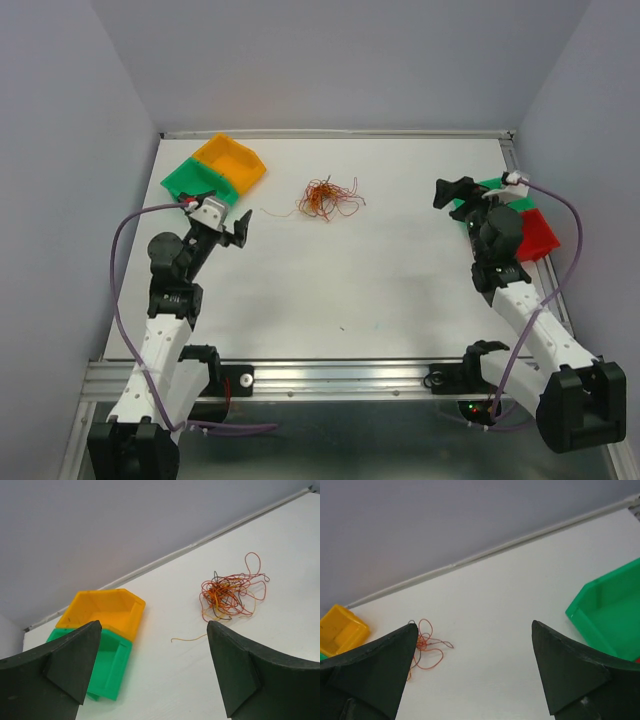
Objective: Untangle the cables
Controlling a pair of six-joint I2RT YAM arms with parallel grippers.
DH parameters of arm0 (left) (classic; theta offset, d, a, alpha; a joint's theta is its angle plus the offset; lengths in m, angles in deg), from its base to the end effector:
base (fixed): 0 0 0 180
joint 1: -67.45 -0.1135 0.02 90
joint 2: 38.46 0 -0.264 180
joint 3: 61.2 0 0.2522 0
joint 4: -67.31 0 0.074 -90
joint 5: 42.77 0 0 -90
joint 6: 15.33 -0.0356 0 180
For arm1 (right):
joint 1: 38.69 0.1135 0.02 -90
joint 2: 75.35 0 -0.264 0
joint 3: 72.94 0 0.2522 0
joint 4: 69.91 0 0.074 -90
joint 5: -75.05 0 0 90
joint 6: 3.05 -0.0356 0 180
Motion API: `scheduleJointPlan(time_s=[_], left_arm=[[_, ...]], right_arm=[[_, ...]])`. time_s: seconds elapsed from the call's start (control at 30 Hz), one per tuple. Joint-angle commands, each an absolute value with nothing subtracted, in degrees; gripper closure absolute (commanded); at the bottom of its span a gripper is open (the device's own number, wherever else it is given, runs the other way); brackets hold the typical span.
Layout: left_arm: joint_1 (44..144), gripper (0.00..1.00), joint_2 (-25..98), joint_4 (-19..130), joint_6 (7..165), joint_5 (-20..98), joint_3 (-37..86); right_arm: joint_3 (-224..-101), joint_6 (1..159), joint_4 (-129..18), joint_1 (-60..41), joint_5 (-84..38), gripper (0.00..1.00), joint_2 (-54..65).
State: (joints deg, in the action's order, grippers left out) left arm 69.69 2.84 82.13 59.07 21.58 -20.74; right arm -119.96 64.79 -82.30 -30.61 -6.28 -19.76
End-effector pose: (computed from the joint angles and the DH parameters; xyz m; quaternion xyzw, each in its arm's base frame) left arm 0.1761 -0.0223 0.3097 0.2659 0.5661 -0.0464 0.7789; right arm 0.2276 0.0269 0.3010 0.1383 0.6693 0.1401 0.7165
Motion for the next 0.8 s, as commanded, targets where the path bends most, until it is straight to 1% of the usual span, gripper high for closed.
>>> scheduleJointPlan(time_s=[0.0, 0.17, 0.3, 0.43, 0.47, 0.53, 0.67, 0.7, 0.77], left_arm=[[69.82, 0.01, 4.86, 85.11, 58.41, 13.05, -20.55], [70.08, 0.01, 9.96, 81.51, 56.39, 6.03, -17.74], [71.84, 0.02, 17.25, 78.34, 55.77, 6.71, -14.31], [74.38, 0.05, 23.49, 75.61, 54.36, 8.29, -10.27], [74.82, 0.05, 24.63, 75.26, 54.01, 9.17, -9.83], [75.97, 0.05, 27.97, 74.82, 53.22, 9.96, -7.99], [76.85, 0.07, 34.56, 72.37, 51.82, 11.9, -2.89], [76.94, 0.09, 37.54, 71.23, 51.2, 12.51, -1.4], [76.94, 0.13, 40.28, 68.5, 49.1, 14.0, 2.65]], right_arm=[[-116.77, 58.03, -73.99, -30.51, -12.4, 0.0, -21.91], [-112.29, 56.8, -73.11, -30.51, -12.4, 0.0, -26.57], [-110.43, 56.27, -73.46, -30.42, -13.72, 0.0, -25.09], [-114.03, 57.59, -77.58, -30.34, -21.7, 0.04, -15.35], [-114.73, 57.76, -79.33, -30.25, -25.46, 0.04, -10.8], [-116.05, 57.77, -83.73, -28.94, -27.07, 0.08, -6.82], [-123.32, 60.48, -86.2, -23.41, -23.84, 0.07, 4.59], [-125.01, 61.1, -86.21, -20.61, -22.78, 0.07, 6.54], [-127.73, 62.16, -86.47, -18.39, -20.5, 0.06, 9.62]])
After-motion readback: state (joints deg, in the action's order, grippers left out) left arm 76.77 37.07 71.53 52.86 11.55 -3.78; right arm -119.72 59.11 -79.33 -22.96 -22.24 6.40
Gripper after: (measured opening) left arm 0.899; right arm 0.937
